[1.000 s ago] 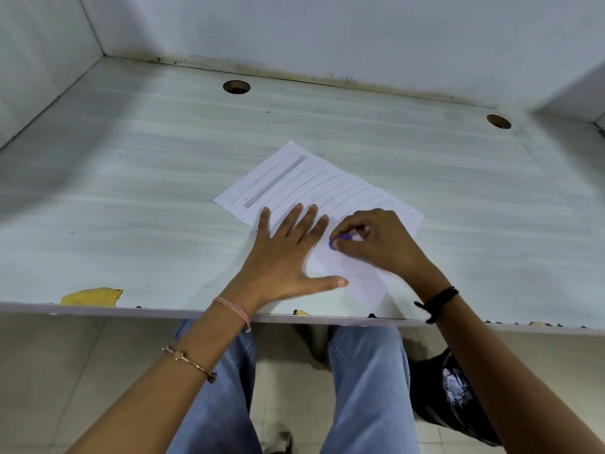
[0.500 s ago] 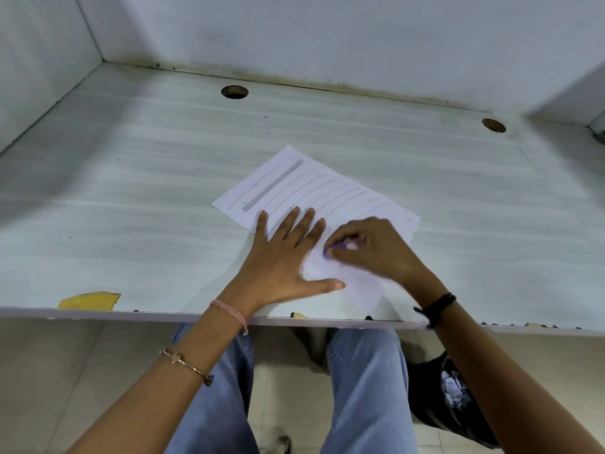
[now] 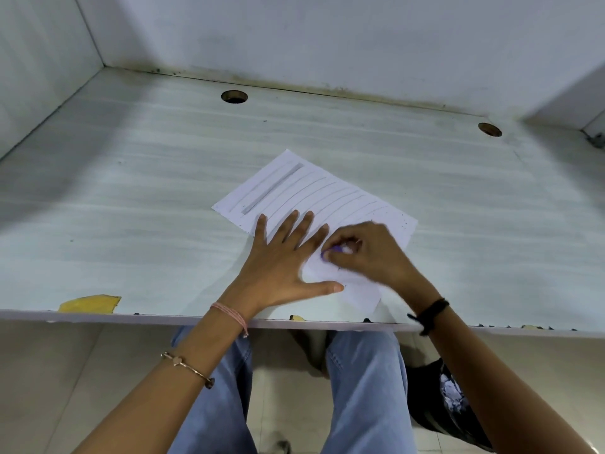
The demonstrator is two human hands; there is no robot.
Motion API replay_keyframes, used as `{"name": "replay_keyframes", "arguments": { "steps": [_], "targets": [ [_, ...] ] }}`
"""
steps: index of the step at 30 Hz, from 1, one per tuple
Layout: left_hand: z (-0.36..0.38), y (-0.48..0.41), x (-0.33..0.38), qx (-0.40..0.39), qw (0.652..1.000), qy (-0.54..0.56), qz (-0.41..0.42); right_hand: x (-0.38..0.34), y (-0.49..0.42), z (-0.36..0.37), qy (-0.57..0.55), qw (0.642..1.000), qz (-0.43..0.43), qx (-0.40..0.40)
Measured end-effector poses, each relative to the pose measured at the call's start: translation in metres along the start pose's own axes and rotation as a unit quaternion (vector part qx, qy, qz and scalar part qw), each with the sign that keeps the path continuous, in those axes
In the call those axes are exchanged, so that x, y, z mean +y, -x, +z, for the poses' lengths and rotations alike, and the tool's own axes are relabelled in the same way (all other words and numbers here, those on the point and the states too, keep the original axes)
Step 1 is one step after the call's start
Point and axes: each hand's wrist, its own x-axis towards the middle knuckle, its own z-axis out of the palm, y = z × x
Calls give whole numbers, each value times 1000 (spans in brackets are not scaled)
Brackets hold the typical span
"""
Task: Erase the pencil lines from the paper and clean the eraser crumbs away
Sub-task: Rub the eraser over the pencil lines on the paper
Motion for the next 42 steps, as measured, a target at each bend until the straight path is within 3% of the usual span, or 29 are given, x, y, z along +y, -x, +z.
{"name": "replay_keyframes", "arguments": {
  "steps": [2,6,10,12,15,17,22,27,33,38,42],
  "targets": [
    [0,0,-1,-1,1000,-4,-1,0,2,0,2,1000,-6,-19],
    [0,0,0,-4,1000,-23,1,16,-12,-12,-12,994,41,101],
    [-1,0,0,-9,1000,-18,-2,-6,9,6,-8,999,-23,-38],
    [-1,0,0,-11,1000,-22,0,-6,10,3,-17,998,-26,-62],
    [-2,1,-1,-12,1000,-16,-1,11,-7,-9,-6,998,7,57],
    [-2,1,0,-9,1000,-18,0,13,-12,-9,-17,995,29,96],
    [-1,-1,0,-10,1000,-15,0,-11,10,3,-11,998,-18,-55],
    [0,0,-1,-8,1000,-13,1,11,-9,-9,-15,995,24,98],
    [1,-2,-2,-10,1000,-21,1,-10,12,4,-17,998,-25,-57],
    [1,-1,-1,0,1000,-5,-1,4,-9,-6,-5,996,8,84],
    [-1,-2,0,-18,999,-26,-4,-19,14,9,-17,997,-39,-59]
  ]
}}
